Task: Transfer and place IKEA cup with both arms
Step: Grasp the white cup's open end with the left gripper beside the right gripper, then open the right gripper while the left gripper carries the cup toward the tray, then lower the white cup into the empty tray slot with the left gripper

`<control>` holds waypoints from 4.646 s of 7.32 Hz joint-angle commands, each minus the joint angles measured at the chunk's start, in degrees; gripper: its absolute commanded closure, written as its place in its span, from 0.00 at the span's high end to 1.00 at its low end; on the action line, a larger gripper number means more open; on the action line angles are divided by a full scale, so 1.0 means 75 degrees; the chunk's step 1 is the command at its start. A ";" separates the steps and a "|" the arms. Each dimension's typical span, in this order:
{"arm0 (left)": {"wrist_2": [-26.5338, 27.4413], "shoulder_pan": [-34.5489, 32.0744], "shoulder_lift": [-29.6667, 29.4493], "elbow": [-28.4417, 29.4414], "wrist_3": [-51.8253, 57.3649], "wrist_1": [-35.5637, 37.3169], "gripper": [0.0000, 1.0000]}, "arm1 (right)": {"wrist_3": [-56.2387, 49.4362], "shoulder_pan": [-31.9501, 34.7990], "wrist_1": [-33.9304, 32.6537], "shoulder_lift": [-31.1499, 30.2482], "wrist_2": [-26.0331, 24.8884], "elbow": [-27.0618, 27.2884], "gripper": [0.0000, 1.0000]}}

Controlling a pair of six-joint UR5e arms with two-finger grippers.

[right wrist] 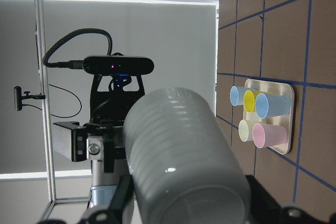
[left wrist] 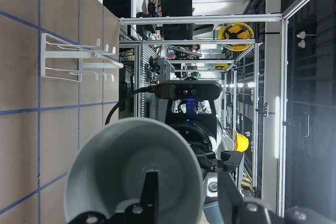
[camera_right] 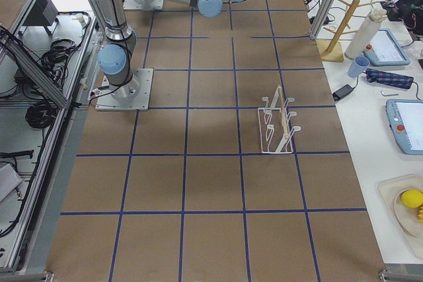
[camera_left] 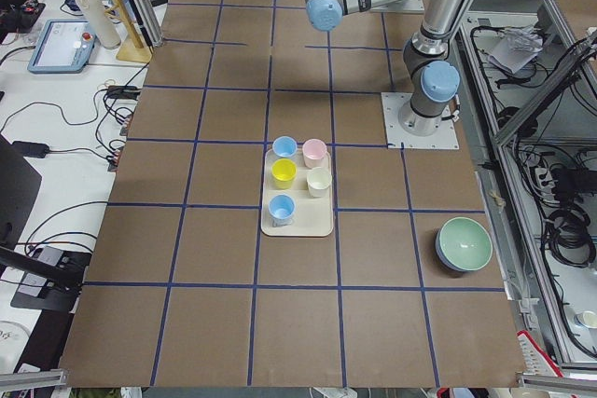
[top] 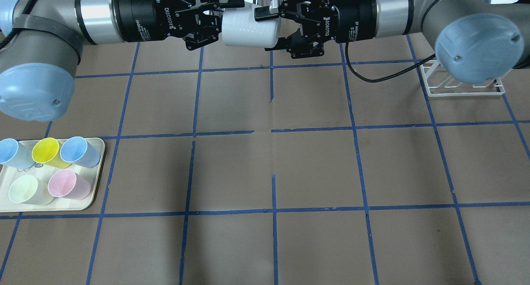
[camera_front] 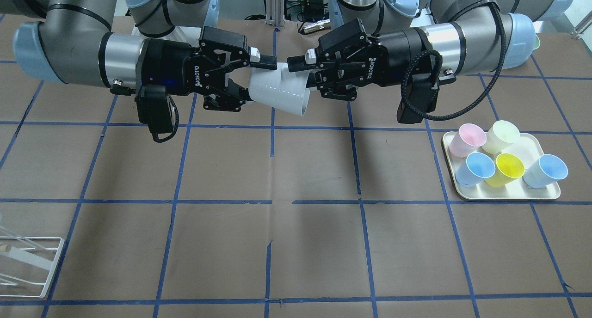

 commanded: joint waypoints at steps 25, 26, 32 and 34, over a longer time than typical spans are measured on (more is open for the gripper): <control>1.2250 0.5782 -0.1106 -0.0549 0.6784 0.1725 0.00 | 0.4614 0.0540 -0.0125 -0.1465 -1.0929 -0.0204 1.00; 1.2262 0.5913 -0.1199 -0.0656 0.6820 0.1762 0.00 | 0.4181 0.0284 -0.0150 -0.1465 -1.0917 -0.0203 1.00; 1.2262 0.5961 -0.1715 -0.1512 0.7043 0.3309 0.00 | 0.4130 0.0129 -0.0080 -0.1570 -1.0858 -0.0203 1.00; 1.2262 0.5961 -0.1727 -0.1395 0.7043 0.3332 0.99 | 0.4106 0.0129 -0.0137 -0.1582 -1.0882 -0.0238 1.00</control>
